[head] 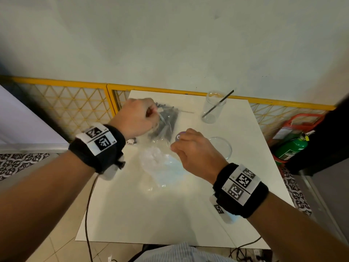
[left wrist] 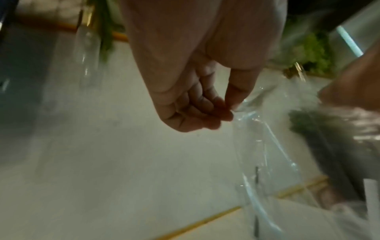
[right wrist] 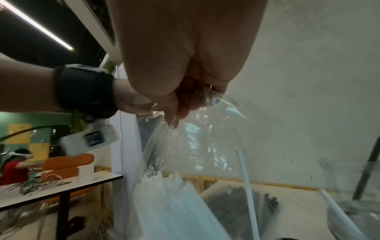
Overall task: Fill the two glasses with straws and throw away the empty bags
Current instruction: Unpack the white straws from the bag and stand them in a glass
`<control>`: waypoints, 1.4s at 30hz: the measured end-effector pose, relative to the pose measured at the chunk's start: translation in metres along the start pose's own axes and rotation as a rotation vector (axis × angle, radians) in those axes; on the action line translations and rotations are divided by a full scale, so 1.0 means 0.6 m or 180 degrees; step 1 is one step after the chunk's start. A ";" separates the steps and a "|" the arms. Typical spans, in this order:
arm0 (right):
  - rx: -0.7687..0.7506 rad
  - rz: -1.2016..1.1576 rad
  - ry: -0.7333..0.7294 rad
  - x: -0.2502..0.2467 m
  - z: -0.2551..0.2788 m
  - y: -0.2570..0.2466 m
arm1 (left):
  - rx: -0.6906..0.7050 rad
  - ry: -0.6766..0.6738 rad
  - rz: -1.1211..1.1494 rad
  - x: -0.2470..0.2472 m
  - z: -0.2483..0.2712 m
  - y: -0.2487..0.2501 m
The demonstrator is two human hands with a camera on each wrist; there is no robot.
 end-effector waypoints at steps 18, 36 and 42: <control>0.0131 0.0018 0.0468 -0.026 0.028 0.001 | 0.0096 -0.0704 -0.0901 0.062 0.053 0.007; 0.3153 -0.3502 -0.0062 0.127 0.057 0.055 | 0.0338 -0.1050 0.0275 0.054 0.074 0.001; 0.3429 -0.3045 -0.0865 0.206 0.075 0.042 | 0.0010 -0.2050 0.0296 0.108 0.104 -0.030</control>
Point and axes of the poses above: each hand's wrist, its own z-axis away from the middle knuckle, its own x-axis out of the palm, y = z × x, the point moved 9 cm from there along -z, towards the middle knuckle, and after that the axes turned 13 degrees about -x, right-handed, at the moved point
